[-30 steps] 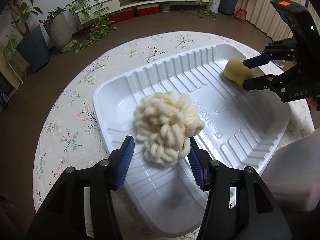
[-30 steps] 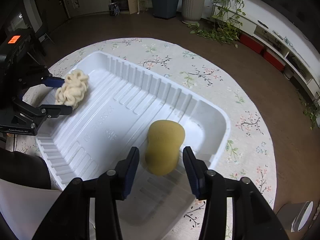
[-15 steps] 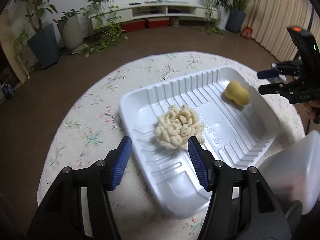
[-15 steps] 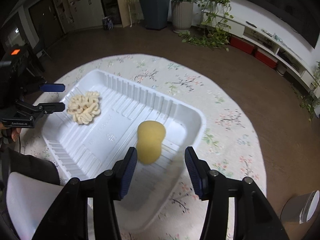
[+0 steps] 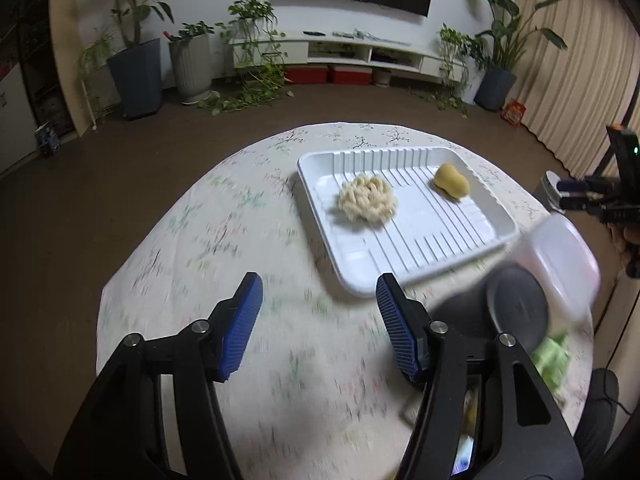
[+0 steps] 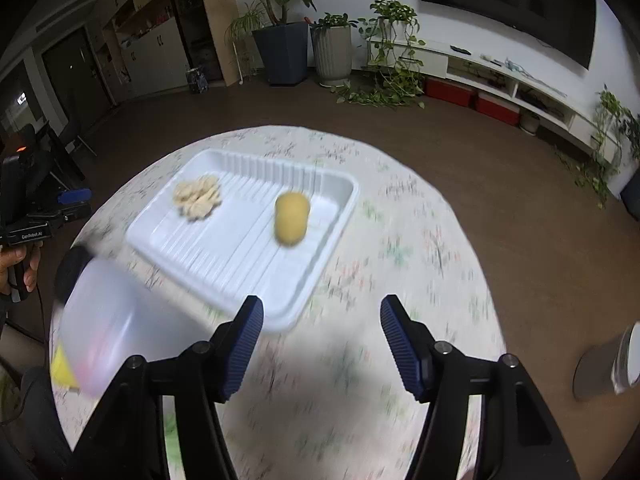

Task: Organize soft objects
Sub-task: 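Withdraw both grippers from the tray back toward the remaining items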

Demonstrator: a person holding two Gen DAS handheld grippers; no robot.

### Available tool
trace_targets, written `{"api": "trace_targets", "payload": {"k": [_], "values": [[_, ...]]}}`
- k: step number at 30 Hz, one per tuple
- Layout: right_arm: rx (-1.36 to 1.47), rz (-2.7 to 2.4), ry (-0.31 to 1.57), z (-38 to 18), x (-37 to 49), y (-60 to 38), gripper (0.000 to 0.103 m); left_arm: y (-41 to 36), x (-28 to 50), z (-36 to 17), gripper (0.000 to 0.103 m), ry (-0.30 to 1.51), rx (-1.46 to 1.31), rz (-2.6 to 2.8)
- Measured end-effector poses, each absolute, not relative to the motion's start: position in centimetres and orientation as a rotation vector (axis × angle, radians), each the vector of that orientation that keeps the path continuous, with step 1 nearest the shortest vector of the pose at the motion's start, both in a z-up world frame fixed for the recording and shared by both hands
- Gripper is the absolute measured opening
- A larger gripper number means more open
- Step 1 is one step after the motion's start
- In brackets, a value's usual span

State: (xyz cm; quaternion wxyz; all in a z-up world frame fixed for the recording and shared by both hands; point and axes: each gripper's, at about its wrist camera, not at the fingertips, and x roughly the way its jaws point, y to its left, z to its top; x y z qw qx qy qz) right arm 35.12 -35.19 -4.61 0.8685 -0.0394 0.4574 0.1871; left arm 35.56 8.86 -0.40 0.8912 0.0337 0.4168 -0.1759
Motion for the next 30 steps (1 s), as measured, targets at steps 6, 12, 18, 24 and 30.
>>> {"api": "trace_targets", "payload": {"k": [6,12,18,24,30], "values": [[-0.004,0.393,0.972,-5.8,28.9,-36.4,0.072,9.4,29.6,-0.3,0.066,0.846,0.065,-0.372],[0.084,0.409,0.964,-6.4,23.9,-36.4,0.096,10.1,24.9,0.0,0.095,0.803,0.002,-0.398],[0.127,0.418,0.926,-5.9,19.2,-35.7,0.103,9.8,20.7,0.8,0.103,0.749,-0.012,-0.367],[0.113,0.435,0.882,-5.8,14.4,-33.4,0.103,8.6,16.2,0.2,0.103,0.749,0.005,-0.363],[0.074,0.416,0.862,-7.0,10.6,-29.8,0.103,7.4,12.8,-2.1,0.103,0.789,-0.026,-0.329]]}}
